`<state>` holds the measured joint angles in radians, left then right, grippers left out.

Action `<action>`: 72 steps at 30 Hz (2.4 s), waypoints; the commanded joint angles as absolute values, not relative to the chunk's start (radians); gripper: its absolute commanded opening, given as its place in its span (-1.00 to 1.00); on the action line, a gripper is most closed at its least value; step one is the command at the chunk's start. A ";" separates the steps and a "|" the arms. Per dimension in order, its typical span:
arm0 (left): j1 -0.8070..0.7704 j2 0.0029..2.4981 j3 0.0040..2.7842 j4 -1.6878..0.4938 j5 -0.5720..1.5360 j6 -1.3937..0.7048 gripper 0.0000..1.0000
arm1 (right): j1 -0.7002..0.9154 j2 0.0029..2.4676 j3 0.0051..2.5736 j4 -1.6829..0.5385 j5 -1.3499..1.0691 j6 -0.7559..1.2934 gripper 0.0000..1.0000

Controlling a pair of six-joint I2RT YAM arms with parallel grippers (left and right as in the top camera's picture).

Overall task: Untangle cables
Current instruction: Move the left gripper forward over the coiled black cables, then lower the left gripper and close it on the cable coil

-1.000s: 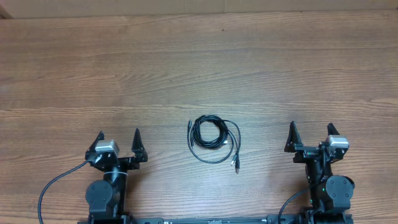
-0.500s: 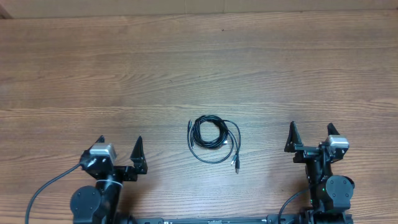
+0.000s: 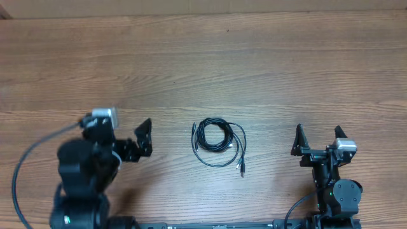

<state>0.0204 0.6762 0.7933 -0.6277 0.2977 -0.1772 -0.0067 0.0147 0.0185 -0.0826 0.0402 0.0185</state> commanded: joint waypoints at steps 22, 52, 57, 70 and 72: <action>-0.262 1.379 1.172 -0.849 0.326 0.073 0.99 | -0.008 0.003 0.008 -0.080 0.036 0.015 0.99; -0.482 1.677 1.172 -0.691 0.075 -0.480 0.34 | -0.007 0.003 0.008 -0.080 0.036 0.015 1.00; -0.498 1.678 1.172 -0.690 0.067 -0.480 0.33 | -0.008 0.003 0.008 -0.080 0.036 0.015 0.99; -0.499 1.680 1.172 -0.649 0.060 -0.503 0.22 | -0.008 0.003 0.008 -0.080 0.036 0.015 1.00; -0.505 1.682 1.171 -0.648 0.059 -0.509 0.21 | -0.008 0.003 0.008 -0.080 0.036 0.015 1.00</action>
<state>-0.4915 1.6707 1.1530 -0.6533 0.0731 -0.4789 -0.0067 0.0147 0.0185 -0.0830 0.0402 0.0189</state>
